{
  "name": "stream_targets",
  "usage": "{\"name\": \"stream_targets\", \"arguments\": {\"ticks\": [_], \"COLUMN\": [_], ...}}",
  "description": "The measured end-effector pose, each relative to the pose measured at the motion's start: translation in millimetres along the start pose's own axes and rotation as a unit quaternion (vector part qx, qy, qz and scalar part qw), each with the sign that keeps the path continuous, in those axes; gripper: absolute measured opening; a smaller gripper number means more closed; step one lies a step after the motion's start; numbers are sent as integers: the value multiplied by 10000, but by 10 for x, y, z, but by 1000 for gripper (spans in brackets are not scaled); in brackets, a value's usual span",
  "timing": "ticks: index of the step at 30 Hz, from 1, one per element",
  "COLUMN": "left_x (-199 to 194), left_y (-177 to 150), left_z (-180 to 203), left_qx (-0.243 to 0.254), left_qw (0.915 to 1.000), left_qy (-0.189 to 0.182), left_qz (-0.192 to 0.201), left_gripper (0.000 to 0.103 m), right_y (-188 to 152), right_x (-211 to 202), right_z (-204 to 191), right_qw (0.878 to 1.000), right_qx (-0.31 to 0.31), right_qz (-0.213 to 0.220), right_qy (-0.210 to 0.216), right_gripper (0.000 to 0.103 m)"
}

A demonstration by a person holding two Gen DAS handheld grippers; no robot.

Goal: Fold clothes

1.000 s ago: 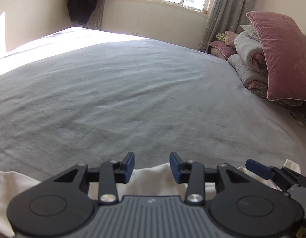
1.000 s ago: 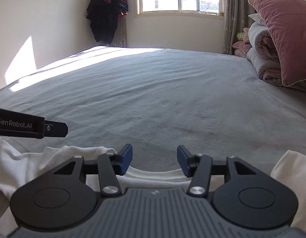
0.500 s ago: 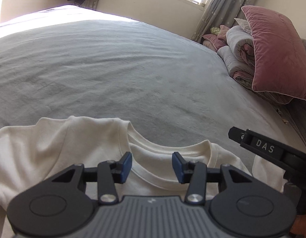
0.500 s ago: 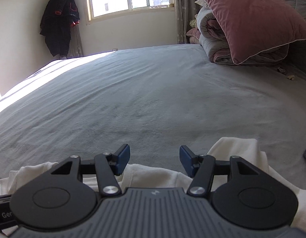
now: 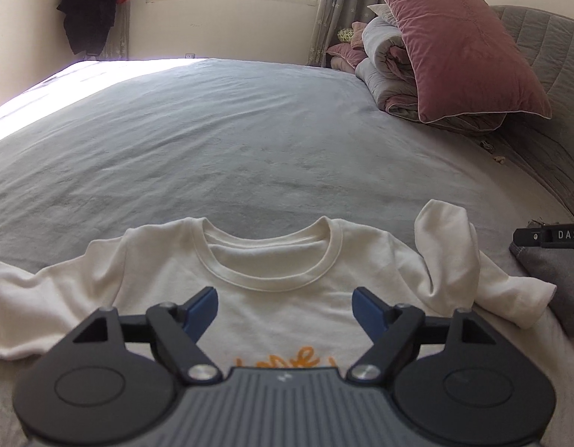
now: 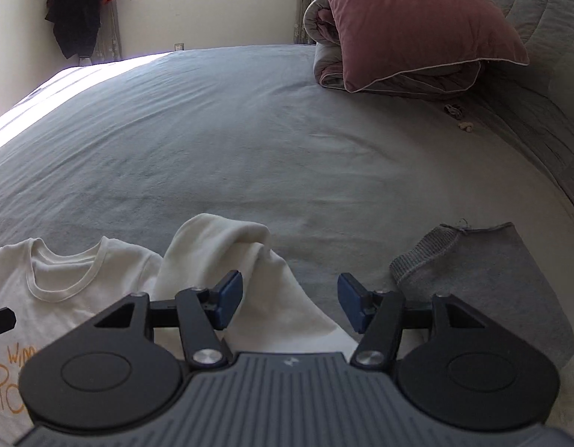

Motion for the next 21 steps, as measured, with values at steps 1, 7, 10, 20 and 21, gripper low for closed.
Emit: {"name": "stream_targets", "arguments": {"ticks": [1, 7, 10, 20, 21], "left_x": [-43, -183, -156, 260, 317], "left_y": [-22, -187, -245, -174, -156], "left_z": [57, 382, 507, 902, 923], "left_qx": [50, 525, 659, 766, 722], "left_qw": [10000, 9974, 9942, 9882, 9881], "left_qy": [-84, -435, -726, -1233, -1264], "left_qz": [2, -229, -433, -489, -488], "left_gripper": [84, 84, 84, 74, 73], "right_y": [-49, -325, -378, -518, -531], "right_x": [-26, -150, -79, 196, 224], "right_z": [87, 532, 591, 769, 787], "right_qw": [9999, 9941, 9904, 9676, 9644], "right_qx": [141, 976, 1310, 2379, 2484], "right_qz": [-69, -449, -448, -359, -350], "right_qy": [-32, -166, 28, 761, 834], "right_gripper": [61, 61, 61, 60, 60]}}
Point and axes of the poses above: each gripper's, at about its wrist camera, not at the fingertips, and x roughly the way its jaws point, z to its right, y to its top, the point moved 3 cm from there along x, roughly the way its jaws point, and after that the axes turned 7 degrees about -y, right-handed, at the moved point
